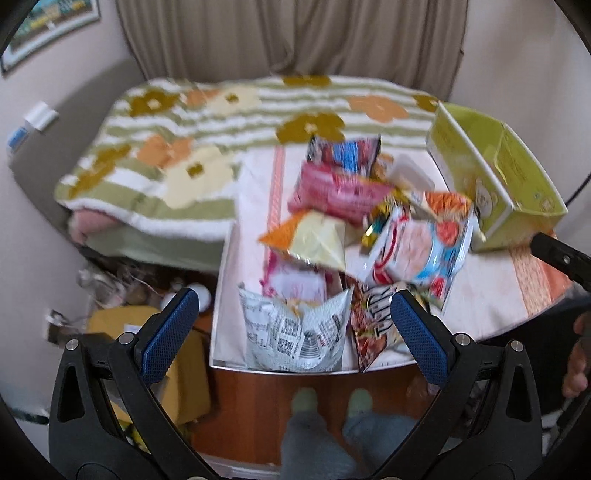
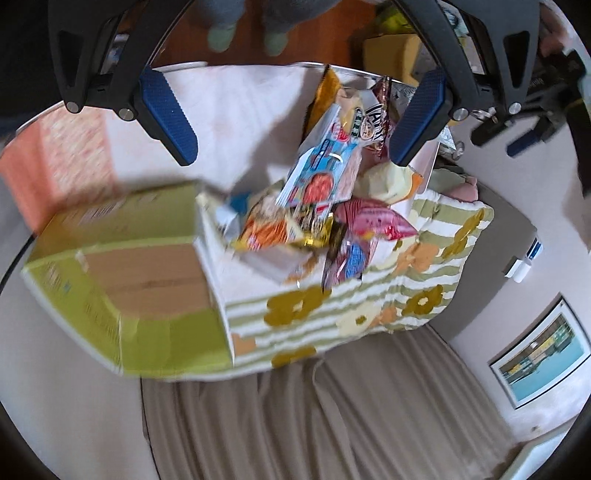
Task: Organize snacks
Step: 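Grasp the white printed bag with the left gripper while the right grasps the blue shrimp bag, then carry both bags over the cardboard box and open both grippers to drop them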
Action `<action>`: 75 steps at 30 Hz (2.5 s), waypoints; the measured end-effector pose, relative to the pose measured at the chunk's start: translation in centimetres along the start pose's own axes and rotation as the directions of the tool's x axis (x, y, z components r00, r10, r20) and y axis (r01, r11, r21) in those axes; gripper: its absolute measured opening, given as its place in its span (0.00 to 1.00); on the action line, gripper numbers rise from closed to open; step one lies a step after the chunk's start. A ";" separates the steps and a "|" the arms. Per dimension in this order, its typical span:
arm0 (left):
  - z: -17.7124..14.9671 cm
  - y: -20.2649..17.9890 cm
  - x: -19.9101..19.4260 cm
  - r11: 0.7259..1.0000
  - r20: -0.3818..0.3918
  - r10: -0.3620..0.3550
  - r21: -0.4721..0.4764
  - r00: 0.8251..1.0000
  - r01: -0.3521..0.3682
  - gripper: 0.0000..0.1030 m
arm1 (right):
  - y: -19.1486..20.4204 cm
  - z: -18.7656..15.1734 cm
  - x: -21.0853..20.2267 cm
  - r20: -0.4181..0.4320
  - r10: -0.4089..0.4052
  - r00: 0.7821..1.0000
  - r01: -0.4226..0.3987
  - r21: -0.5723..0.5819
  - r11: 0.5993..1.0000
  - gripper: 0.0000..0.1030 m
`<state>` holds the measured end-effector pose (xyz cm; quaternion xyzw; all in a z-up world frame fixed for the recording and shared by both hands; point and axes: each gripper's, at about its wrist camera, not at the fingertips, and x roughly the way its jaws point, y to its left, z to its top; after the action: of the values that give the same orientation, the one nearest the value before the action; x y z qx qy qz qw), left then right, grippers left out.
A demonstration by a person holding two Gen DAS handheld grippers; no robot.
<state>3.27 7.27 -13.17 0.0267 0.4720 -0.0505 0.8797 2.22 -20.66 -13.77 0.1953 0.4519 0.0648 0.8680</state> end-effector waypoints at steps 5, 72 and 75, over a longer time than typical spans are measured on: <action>-0.3 0.9 4.0 0.996 -0.095 -0.053 0.071 0.994 0.059 1.00 | 0.5 -0.8 3.9 -0.062 0.041 0.997 -0.036 0.078 0.996 1.00; 15.6 -10.1 1.9 0.942 0.077 -0.330 0.095 0.941 0.323 0.66 | -5.7 10.0 -3.5 0.137 0.044 0.990 -0.053 0.062 0.997 0.53; 16.8 -13.9 2.3 0.940 0.085 -0.340 0.062 0.936 0.336 0.66 | -8.7 11.7 -4.9 0.148 0.047 0.988 -0.052 0.026 0.998 0.53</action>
<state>16.83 -8.23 -5.76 -0.0368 0.4261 -0.2131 0.8785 8.28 -33.31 -7.42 0.2235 0.3825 0.0649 0.8942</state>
